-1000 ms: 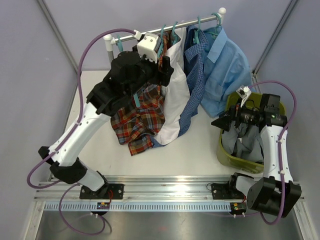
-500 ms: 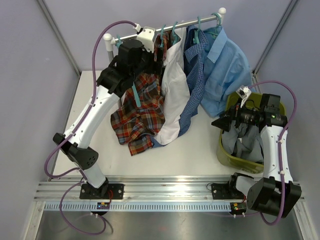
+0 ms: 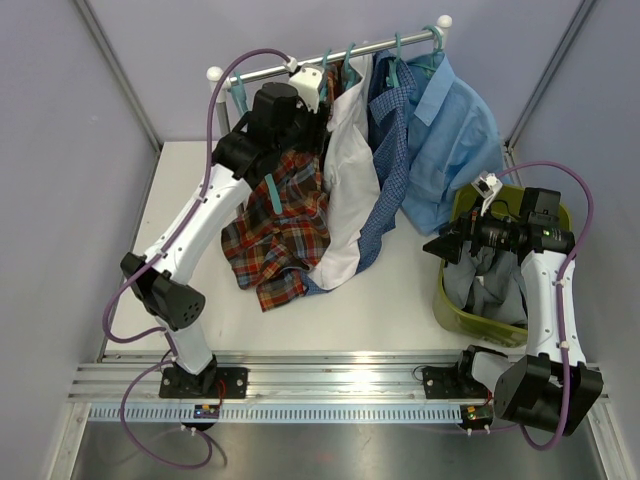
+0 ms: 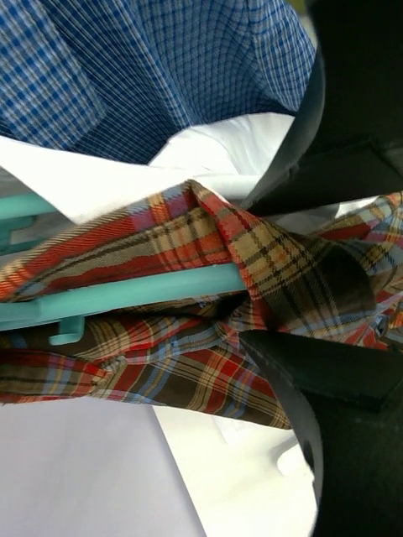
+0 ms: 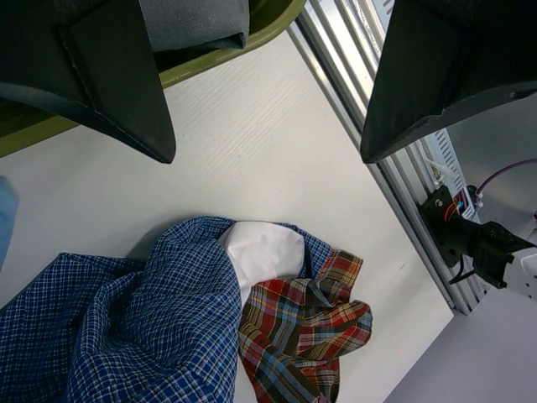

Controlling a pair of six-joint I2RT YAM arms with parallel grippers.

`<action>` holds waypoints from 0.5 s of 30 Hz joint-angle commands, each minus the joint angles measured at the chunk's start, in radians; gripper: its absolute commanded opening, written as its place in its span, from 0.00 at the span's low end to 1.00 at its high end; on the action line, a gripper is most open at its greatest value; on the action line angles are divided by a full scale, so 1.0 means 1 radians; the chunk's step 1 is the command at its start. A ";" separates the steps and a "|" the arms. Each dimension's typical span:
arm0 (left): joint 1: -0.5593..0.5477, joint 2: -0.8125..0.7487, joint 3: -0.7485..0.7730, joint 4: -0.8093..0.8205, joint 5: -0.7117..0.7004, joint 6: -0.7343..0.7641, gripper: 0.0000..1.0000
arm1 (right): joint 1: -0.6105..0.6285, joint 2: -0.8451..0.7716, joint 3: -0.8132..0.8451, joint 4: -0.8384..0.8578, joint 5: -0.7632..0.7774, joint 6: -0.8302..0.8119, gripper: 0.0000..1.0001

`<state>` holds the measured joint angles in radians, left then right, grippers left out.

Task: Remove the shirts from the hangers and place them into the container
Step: Grab a hanger with a shirt on it with the left arm

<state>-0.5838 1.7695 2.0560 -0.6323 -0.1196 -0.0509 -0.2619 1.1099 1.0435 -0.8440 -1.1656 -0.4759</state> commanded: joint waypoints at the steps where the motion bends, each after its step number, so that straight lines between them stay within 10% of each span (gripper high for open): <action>1: 0.006 -0.010 -0.025 0.060 0.008 0.045 0.53 | 0.003 -0.007 0.021 -0.009 0.004 -0.020 0.99; 12: 0.010 -0.027 -0.063 0.095 0.012 0.109 0.00 | -0.002 -0.010 0.023 -0.017 0.000 -0.027 0.99; 15: 0.010 -0.054 -0.076 0.135 0.017 0.135 0.00 | -0.005 -0.009 0.023 -0.021 -0.002 -0.029 0.99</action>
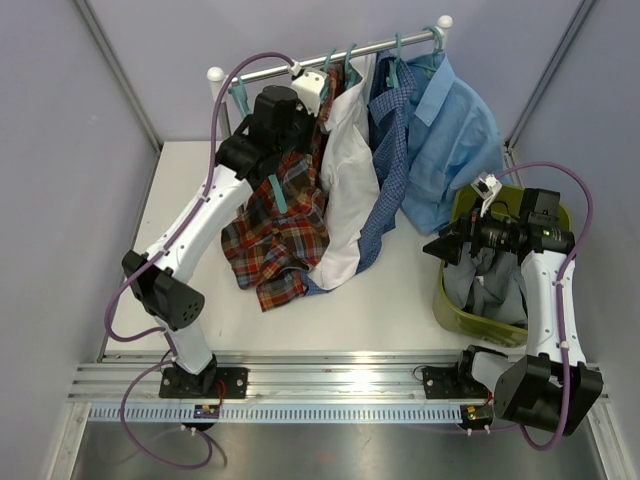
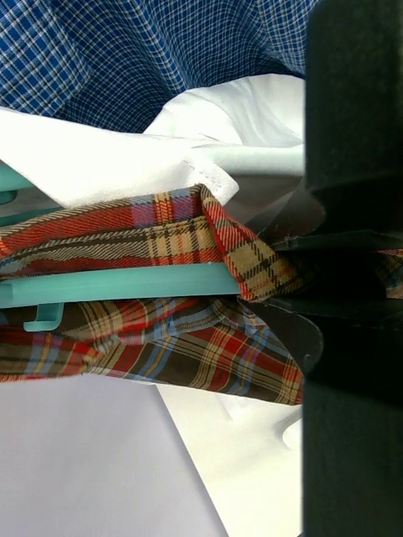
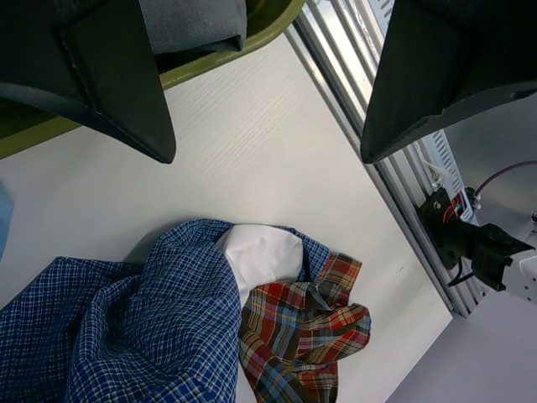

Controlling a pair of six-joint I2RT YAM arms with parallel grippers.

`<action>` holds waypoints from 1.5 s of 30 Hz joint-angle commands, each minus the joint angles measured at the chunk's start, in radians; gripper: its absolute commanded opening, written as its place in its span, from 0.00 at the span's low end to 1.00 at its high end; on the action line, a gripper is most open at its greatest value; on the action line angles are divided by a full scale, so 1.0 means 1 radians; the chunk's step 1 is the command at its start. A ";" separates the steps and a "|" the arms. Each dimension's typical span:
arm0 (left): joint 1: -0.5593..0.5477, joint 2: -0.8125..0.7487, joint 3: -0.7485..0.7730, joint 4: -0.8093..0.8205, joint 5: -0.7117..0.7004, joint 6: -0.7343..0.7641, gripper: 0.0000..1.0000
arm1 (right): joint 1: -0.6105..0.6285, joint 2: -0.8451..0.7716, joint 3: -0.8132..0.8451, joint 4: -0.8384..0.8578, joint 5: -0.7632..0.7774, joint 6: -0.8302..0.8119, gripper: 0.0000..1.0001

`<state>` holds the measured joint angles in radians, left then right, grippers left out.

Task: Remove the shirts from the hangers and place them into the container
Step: Grab a hanger with a shirt on it with the left arm

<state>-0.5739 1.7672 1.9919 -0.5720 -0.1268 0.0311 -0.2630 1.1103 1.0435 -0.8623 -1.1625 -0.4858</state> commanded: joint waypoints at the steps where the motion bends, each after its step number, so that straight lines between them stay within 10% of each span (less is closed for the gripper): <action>1: 0.000 -0.060 -0.015 0.098 0.024 0.059 0.00 | -0.005 -0.007 0.023 -0.004 -0.005 -0.019 0.99; 45: 0.000 -0.348 -0.341 0.371 0.004 0.027 0.00 | -0.031 0.003 0.029 -0.037 -0.026 -0.050 0.99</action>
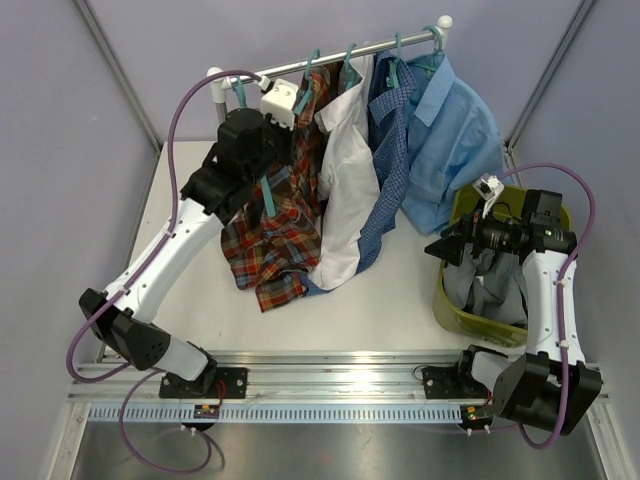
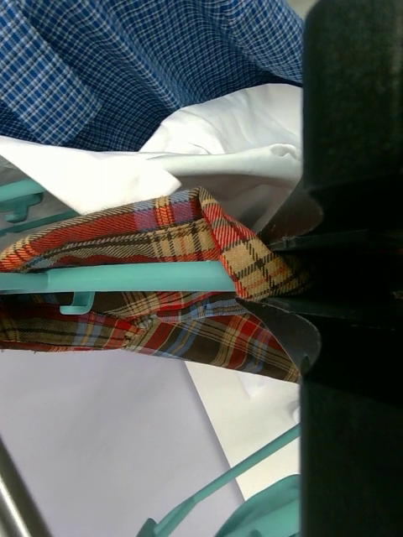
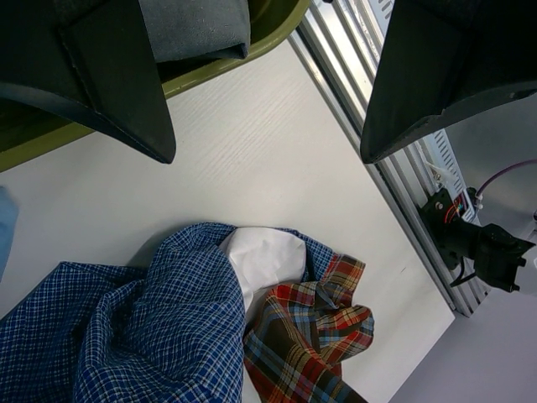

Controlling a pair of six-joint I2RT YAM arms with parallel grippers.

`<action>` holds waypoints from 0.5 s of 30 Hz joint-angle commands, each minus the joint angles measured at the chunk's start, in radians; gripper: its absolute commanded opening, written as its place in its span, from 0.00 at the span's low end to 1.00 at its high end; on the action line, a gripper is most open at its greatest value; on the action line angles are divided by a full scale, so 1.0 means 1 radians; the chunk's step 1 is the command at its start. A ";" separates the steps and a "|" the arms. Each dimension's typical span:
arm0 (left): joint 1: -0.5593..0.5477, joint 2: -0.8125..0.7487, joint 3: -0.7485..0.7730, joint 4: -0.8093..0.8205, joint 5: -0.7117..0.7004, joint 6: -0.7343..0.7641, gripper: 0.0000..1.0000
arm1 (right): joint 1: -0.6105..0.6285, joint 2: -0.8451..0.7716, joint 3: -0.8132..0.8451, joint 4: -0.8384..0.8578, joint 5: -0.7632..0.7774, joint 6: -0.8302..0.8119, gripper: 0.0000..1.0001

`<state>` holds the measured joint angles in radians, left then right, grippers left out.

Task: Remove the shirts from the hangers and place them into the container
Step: Grab a hanger with a shirt on it with the left arm

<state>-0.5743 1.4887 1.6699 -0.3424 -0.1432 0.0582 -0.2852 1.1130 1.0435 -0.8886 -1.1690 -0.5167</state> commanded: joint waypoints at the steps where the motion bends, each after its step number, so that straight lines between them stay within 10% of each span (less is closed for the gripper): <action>1: 0.001 -0.082 -0.028 0.141 0.030 -0.001 0.00 | -0.009 0.002 0.029 -0.010 -0.021 -0.019 0.99; 15: -0.001 -0.434 -0.436 0.186 0.174 -0.014 0.00 | -0.009 0.007 0.030 -0.079 -0.060 -0.112 0.99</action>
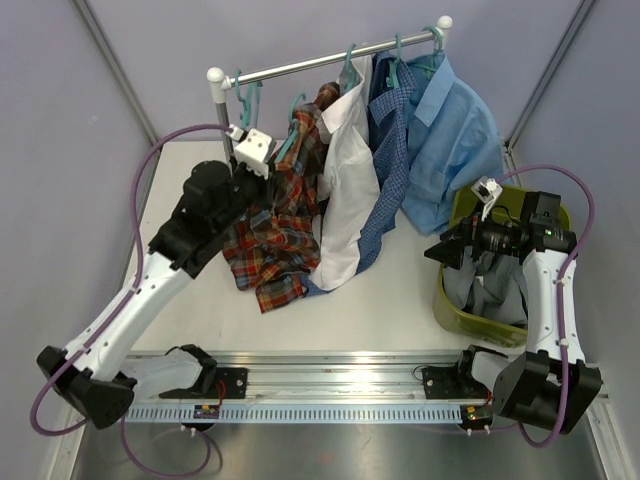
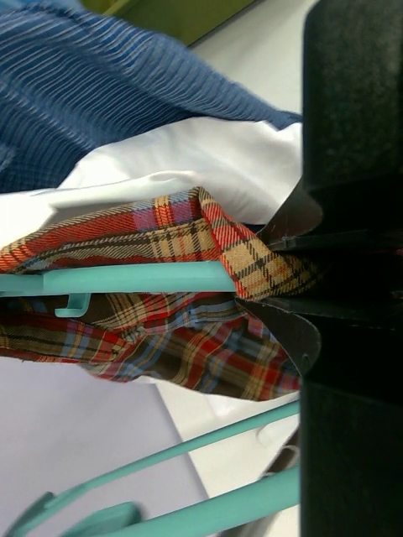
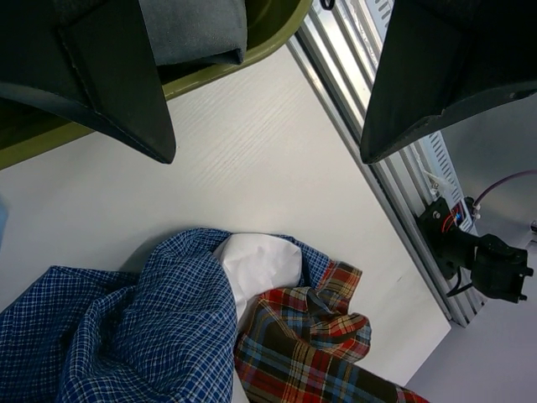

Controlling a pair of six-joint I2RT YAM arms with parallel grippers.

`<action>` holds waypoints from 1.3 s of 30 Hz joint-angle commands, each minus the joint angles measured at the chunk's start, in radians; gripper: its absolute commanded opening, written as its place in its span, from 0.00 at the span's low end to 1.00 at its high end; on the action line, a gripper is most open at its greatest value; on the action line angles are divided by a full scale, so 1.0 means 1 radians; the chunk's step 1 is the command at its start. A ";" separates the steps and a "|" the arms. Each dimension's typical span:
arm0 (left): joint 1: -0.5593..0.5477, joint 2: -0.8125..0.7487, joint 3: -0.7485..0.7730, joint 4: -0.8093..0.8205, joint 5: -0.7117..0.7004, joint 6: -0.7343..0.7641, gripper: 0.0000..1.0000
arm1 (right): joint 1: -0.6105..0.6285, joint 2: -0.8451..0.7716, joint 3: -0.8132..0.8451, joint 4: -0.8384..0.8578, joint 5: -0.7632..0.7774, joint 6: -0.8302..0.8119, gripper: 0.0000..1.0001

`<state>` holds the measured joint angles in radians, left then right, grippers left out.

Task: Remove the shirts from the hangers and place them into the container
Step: Grab a hanger with a shirt on it with the left arm, then pass the hanger from the left arm to the right

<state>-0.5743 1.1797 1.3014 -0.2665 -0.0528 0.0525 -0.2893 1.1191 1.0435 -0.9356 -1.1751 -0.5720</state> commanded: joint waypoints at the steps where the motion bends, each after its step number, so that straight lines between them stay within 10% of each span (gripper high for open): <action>1: -0.001 -0.158 -0.095 0.110 0.090 -0.009 0.00 | -0.005 0.001 0.030 -0.035 -0.058 -0.060 0.99; 16: -0.036 -0.543 -0.483 0.142 0.373 -0.275 0.00 | 0.355 0.065 0.453 -0.121 0.317 0.164 0.99; 21: -0.177 -0.509 -0.510 0.197 0.300 -0.338 0.00 | 0.634 0.126 0.579 -0.014 0.601 0.362 0.99; 28: -0.372 -0.370 -0.479 0.253 0.029 -0.413 0.00 | 0.714 0.241 0.674 0.017 0.522 0.526 0.99; 39: -0.470 -0.184 -0.430 0.412 -0.125 -0.494 0.00 | 0.730 0.220 0.731 -0.089 0.615 0.200 1.00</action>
<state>-1.0252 0.9958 0.8062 -0.0154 -0.1196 -0.4351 0.4561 1.3888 1.6936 -0.9600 -0.5938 -0.1787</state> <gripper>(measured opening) 0.193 0.993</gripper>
